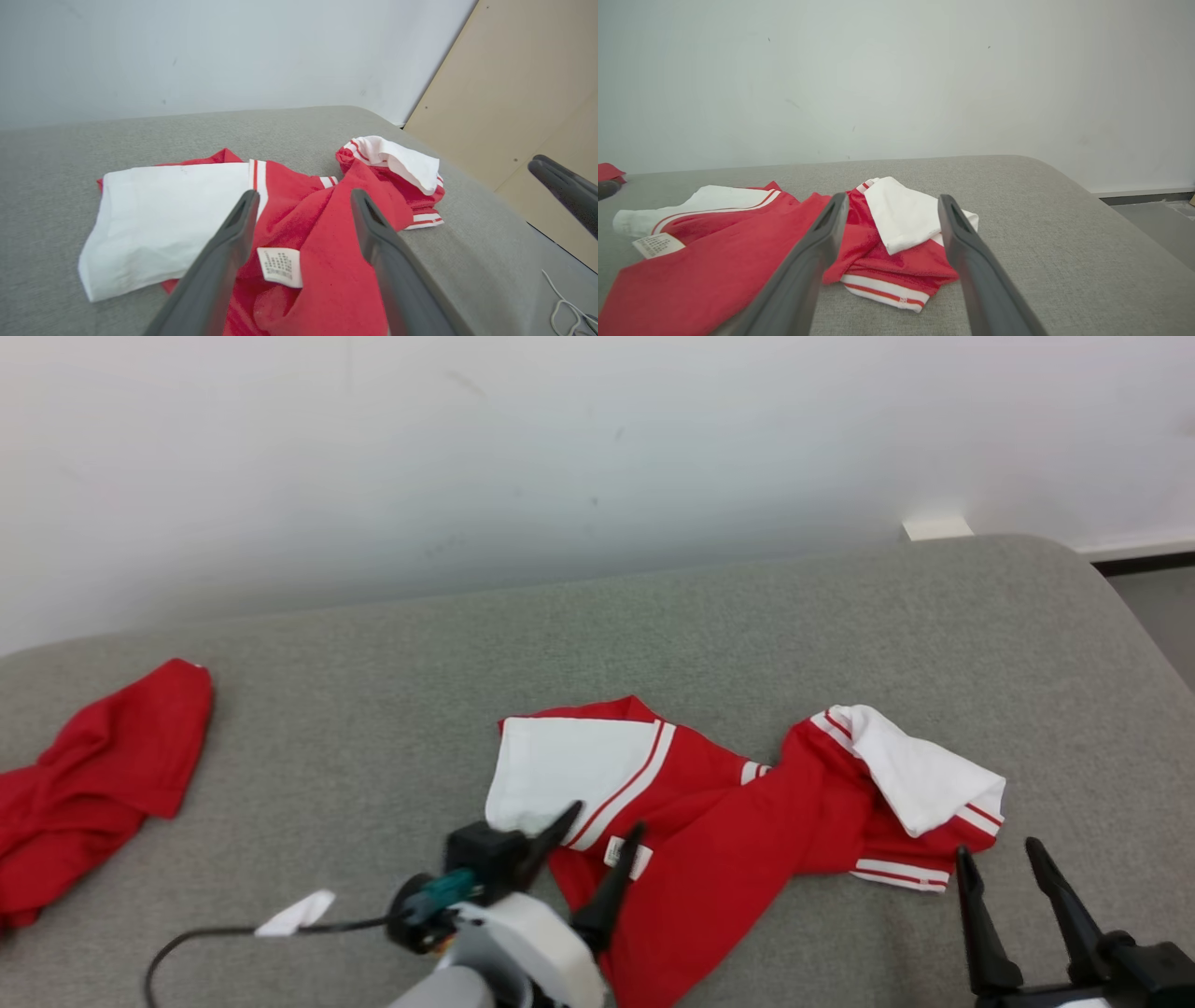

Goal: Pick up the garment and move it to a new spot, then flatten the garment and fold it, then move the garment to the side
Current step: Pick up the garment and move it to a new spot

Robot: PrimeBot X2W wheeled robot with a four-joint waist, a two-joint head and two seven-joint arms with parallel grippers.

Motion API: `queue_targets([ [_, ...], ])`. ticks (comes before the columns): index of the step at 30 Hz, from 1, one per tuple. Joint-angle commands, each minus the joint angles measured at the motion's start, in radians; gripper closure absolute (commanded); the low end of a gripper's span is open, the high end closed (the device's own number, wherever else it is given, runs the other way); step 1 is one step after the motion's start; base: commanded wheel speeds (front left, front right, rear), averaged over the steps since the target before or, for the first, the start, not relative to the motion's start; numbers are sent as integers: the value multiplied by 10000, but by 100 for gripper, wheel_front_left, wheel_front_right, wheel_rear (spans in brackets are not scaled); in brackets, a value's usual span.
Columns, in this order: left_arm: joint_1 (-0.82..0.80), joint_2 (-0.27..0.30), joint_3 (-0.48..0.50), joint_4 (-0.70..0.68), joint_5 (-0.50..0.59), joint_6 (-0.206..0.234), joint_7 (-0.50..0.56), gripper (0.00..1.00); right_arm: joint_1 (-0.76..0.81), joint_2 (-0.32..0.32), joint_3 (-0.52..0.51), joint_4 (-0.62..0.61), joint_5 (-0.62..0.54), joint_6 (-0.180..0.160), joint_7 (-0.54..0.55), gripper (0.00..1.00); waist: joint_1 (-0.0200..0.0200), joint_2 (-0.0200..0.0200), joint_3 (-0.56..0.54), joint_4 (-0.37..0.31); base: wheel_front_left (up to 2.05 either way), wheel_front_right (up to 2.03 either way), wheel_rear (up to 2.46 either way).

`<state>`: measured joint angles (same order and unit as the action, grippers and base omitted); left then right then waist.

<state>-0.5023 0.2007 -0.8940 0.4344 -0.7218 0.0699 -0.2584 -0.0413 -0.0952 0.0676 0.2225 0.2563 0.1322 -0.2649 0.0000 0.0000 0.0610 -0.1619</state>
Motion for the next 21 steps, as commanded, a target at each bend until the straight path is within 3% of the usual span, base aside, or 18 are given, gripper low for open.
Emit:
queue_targets([
  [1,433,237,503,-460,253,229,-65,0,230,-121,-163,-99,-1,-28,8,0,0,0,-231,230,0,0,0],
  [5,1990,597,1983,-1680,1012,619,-56,0,599,-273,-527,-239,7,-28,8,0,0,0,-513,510,0,0,0],
  [11,3696,477,3722,-2802,2109,713,-59,0,969,-404,-833,-294,-46,-28,8,0,0,0,-687,798,0,0,0],
  [21,5942,-425,6553,-3560,4055,-35,-61,0,1396,-335,-1156,-144,-87,-28,8,0,0,0,-1078,1110,0,0,0],
])
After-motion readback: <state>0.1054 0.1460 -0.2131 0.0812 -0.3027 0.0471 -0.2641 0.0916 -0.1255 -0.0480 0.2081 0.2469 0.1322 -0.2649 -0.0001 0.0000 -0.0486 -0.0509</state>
